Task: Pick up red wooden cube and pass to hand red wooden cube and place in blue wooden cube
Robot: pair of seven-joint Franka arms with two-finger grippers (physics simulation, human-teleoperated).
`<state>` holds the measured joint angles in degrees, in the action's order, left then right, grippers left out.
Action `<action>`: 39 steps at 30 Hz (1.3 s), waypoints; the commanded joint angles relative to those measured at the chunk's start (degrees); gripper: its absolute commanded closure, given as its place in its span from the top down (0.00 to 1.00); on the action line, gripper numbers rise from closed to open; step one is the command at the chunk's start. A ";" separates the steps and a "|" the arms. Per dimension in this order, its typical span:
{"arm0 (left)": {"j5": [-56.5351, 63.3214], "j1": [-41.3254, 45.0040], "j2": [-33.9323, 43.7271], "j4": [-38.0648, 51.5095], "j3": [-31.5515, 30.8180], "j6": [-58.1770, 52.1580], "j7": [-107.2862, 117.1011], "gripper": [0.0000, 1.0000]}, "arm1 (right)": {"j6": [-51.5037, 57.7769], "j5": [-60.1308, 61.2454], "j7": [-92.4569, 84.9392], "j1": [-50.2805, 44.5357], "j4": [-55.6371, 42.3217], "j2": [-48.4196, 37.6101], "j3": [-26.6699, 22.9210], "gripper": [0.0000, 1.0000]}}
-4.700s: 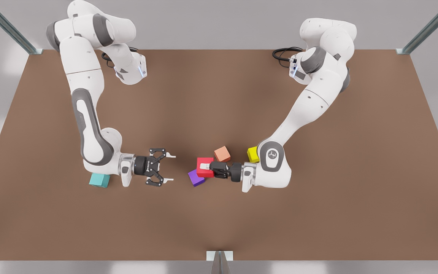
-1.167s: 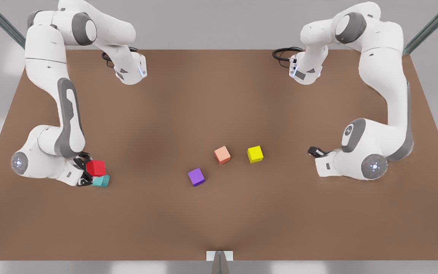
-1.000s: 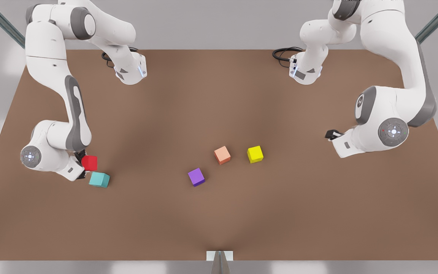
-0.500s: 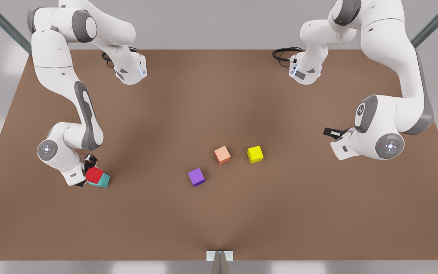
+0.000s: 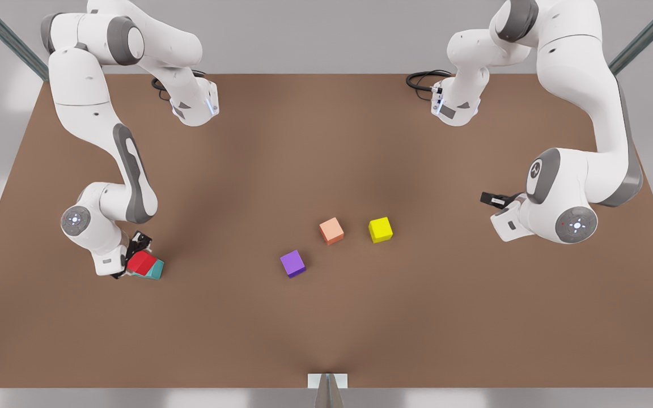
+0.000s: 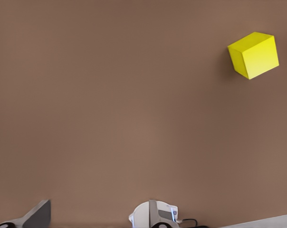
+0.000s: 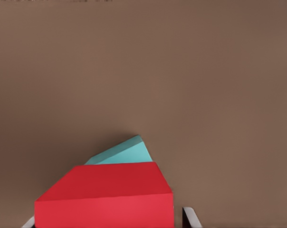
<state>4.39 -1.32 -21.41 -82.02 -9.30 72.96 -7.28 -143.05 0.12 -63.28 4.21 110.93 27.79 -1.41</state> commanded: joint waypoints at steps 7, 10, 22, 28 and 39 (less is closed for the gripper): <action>0.01 0.00 0.05 0.02 -0.01 -0.10 1.22 1.00 | -1.00 0.05 8.70 -0.08 -0.45 -0.72 0.00 1.00; 0.01 0.00 0.05 0.02 -0.01 -0.10 1.22 1.00 | 0.14 0.05 8.61 -0.16 -1.15 -1.51 0.00 1.00; 0.18 0.00 -0.65 0.20 -0.01 -0.01 1.31 1.00 | 19.03 4.53 8.79 -0.43 -2.73 -8.71 0.88 1.00; 0.01 -0.26 -0.56 0.29 -0.01 -0.27 1.13 1.00 | 58.40 3.93 65.57 -0.25 -33.66 -0.80 -0.79 1.00; -0.17 0.00 -0.12 5.29 -0.19 -7.39 0.95 1.00 | 73.53 -4.08 66.89 -0.87 -36.40 -15.74 0.27 1.00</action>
<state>4.36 -1.31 -21.61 -77.02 -9.50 68.44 -6.26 -75.39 -3.50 -23.16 3.40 74.58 12.20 -1.16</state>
